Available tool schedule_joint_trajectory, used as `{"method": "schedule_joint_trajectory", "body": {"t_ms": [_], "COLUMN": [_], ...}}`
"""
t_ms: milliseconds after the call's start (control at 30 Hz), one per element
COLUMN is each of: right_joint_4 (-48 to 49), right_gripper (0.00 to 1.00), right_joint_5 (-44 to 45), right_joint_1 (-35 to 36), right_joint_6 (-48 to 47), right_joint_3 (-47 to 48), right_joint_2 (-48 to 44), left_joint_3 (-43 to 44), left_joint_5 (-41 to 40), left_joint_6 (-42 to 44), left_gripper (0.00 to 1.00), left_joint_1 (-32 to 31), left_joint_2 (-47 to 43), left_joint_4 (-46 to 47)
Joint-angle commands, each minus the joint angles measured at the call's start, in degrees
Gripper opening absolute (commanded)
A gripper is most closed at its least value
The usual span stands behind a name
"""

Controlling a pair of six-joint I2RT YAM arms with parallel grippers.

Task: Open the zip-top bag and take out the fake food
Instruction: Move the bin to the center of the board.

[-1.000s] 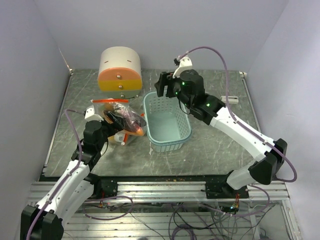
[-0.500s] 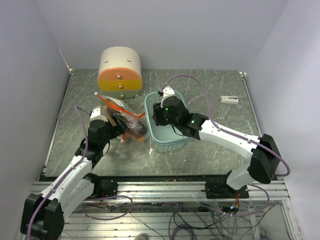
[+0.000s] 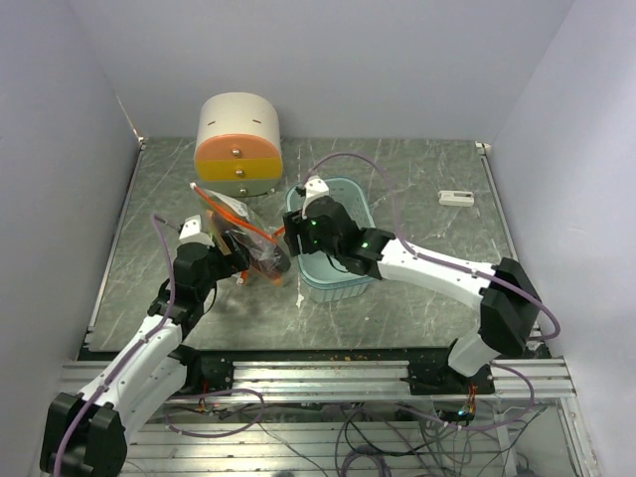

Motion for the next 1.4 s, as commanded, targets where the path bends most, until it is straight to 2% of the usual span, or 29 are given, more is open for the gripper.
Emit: {"method": "schedule_joint_trajectory", "body": {"t_ms": [0,100,300,567,867,1233,1267,1367], "right_joint_4": [-2.5,-3.6,-6.1,-5.6,-3.2,-5.3,-6.6,-8.9], "right_gripper": [0.61,0.53,0.22,0.01,0.00,0.00,0.01,0.16], "right_joint_5": [2.8,5.1,11.0,9.0,7.0,8.2,8.6,8.7], "right_joint_1": [0.3,0.3,-0.9,-9.2,-19.3,-25.7,-26.2,-26.7], "right_joint_6": [-1.6,-1.8,-2.4,-5.0,-9.1,-13.3,-13.1,-14.6], "right_joint_3": [3.1,3.8,4.5,4.8,14.8,37.6,41.7,49.7], "right_joint_2": [3.9,5.3,4.8,3.9,12.4,32.9,35.0,39.9], "left_joint_3": [-2.2,-2.9,-4.1,-5.3,-3.5,-5.4,-5.3,-5.0], "left_joint_5": [-2.2,-2.9,-3.0,-2.7,-1.9,-3.0,-3.0,-2.7], "left_joint_6": [2.0,2.0,1.8,1.3,1.7,0.9,1.0,1.1], "left_gripper": [0.99,0.99,0.99,0.99,0.99,1.00,1.00,1.00], "left_joint_1": [0.1,0.1,0.1,0.1,0.1,0.1,0.1,0.1], "left_joint_2": [-1.5,-3.1,-5.8,-8.9,-2.2,-9.2,-8.9,-7.8], "left_joint_4": [-1.6,-1.9,-2.9,-3.0,-1.7,-3.5,-3.4,-3.3]}}
